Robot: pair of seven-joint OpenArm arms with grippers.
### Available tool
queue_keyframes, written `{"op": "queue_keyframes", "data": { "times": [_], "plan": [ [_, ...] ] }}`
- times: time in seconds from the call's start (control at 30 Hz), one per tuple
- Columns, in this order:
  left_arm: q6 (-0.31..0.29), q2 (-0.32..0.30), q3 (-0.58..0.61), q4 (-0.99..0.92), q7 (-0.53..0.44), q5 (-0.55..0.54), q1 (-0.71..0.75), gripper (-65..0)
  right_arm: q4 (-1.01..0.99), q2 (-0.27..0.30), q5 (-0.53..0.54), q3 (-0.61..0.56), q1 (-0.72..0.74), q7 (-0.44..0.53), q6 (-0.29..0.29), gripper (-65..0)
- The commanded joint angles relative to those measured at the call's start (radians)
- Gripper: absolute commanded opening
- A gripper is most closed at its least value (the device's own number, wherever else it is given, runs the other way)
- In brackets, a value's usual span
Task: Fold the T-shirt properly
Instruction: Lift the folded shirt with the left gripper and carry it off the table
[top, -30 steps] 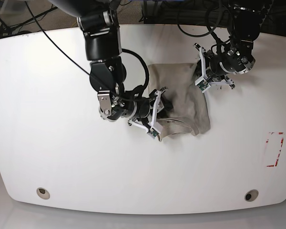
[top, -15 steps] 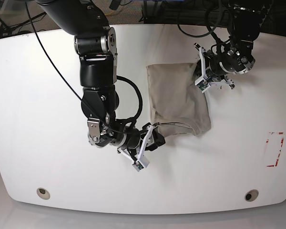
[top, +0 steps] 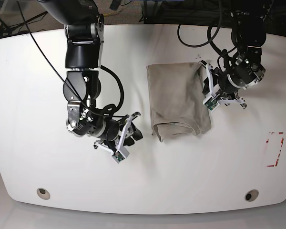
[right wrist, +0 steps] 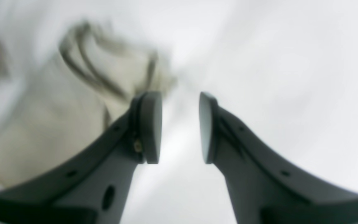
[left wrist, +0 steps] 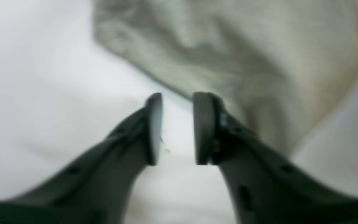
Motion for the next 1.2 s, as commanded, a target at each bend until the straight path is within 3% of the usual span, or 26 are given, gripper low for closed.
{"op": "queue_keyframes", "data": {
  "times": [0.0, 0.03, 0.07, 0.2, 0.4, 0.57, 0.67, 0.8, 0.93, 1.07, 1.17],
  "plan": [
    [0.001, 0.039, -0.019, 0.02, 0.013, -0.014, -0.063, -35.1, 0.043, 0.031, 0.015, 0.033, 0.008, -0.002, 0.005, -46.9],
    [0.001, 0.06, -0.025, 0.02, 0.016, -0.014, -0.069, -30.0, 0.055, 0.032, 0.015, 0.054, -0.006, -0.008, 0.005, -46.9],
    [0.041, 0.083, -0.025, 0.02, 0.016, -0.014, -0.07, -26.2, 0.063, 0.034, 0.015, 0.076, -0.017, -0.013, 0.005, -46.9],
    [0.247, 0.149, 0.021, 0.02, -0.021, -0.016, -0.101, -21.8, 0.066, 0.04, 0.015, 0.123, -0.032, -0.017, 0.005, -46.9],
    [0.455, 0.22, 0.098, -0.011, -0.179, -0.014, -0.081, -21.0, 0.067, 0.055, 0.015, 0.16, -0.063, -0.017, 0.005, -46.9],
    [0.643, 0.227, 0.201, -0.133, -0.339, 0.026, -0.053, -21.0, 0.067, 0.06, 0.015, 0.162, -0.072, -0.019, 0.005, -46.9],
    [0.703, 0.227, 0.238, -0.212, -0.437, 0.07, -0.032, -21.0, 0.067, 0.06, 0.015, 0.162, -0.084, -0.019, 0.005, -46.9],
    [0.713, 0.227, 0.256, -0.385, -0.558, 0.135, -0.015, -21.0, 0.067, 0.06, 0.015, 0.162, -0.086, -0.019, 0.005, -46.9],
    [0.713, 0.212, 0.232, -0.557, -0.598, 0.162, -0.024, -21.0, 0.069, 0.057, 0.015, 0.162, -0.086, -0.019, 0.005, -46.9],
    [0.703, 0.105, 0.17, -0.569, -0.579, 0.161, -0.043, -21.0, 0.092, 0.055, 0.015, 0.162, -0.086, -0.037, 0.005, -46.9],
    [0.589, 0.011, 0.152, -0.575, -0.478, 0.161, -0.044, -21.3, 0.097, 0.055, 0.015, 0.162, -0.086, -0.039, 0.005, -46.9]
  ]
}}
